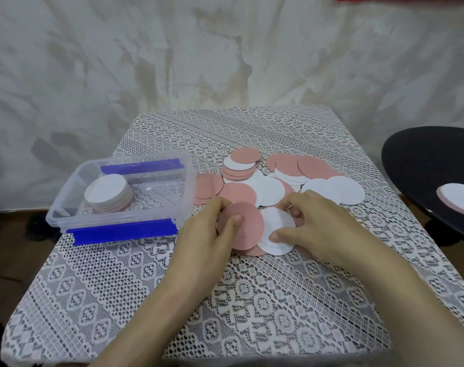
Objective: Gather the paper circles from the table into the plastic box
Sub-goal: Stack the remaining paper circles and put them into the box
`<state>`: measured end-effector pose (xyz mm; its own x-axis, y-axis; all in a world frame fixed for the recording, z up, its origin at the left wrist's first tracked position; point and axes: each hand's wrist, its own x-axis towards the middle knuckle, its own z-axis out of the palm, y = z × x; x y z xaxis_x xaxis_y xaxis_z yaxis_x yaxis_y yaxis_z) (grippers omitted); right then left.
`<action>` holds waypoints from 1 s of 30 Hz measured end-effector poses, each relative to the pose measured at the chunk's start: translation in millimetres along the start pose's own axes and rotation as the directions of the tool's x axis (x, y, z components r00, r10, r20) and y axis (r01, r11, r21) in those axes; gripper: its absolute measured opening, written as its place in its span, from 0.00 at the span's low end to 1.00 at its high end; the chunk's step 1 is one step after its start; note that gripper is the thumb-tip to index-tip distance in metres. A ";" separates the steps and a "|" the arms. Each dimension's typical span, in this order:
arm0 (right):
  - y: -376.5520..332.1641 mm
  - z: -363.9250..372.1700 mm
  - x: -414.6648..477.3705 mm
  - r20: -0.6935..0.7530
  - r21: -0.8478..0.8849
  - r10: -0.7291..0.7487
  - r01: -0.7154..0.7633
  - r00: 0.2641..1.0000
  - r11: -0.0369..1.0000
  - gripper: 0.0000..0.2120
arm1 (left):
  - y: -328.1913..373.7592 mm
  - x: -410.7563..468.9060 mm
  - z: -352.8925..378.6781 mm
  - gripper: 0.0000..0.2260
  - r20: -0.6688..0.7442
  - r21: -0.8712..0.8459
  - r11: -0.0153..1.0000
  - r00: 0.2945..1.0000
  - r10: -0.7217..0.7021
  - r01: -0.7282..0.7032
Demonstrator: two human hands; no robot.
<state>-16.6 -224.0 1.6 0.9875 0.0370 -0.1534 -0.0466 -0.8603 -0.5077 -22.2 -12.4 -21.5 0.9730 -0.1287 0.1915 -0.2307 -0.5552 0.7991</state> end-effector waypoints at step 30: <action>-8.5 19.7 -27.1 -0.146 0.474 -0.093 0.152 0.985 0.867 0.05 | 7.0 -19.2 -4.1 0.11 0.082 -0.141 0.989 0.995 0.056 -0.044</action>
<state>-45.9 -207.7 -6.7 0.9989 0.0422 0.0199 0.0384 -0.4996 -0.8654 -42.5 -10.5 -17.2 0.9557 -0.2261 0.1887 -0.2714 -0.4275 0.8623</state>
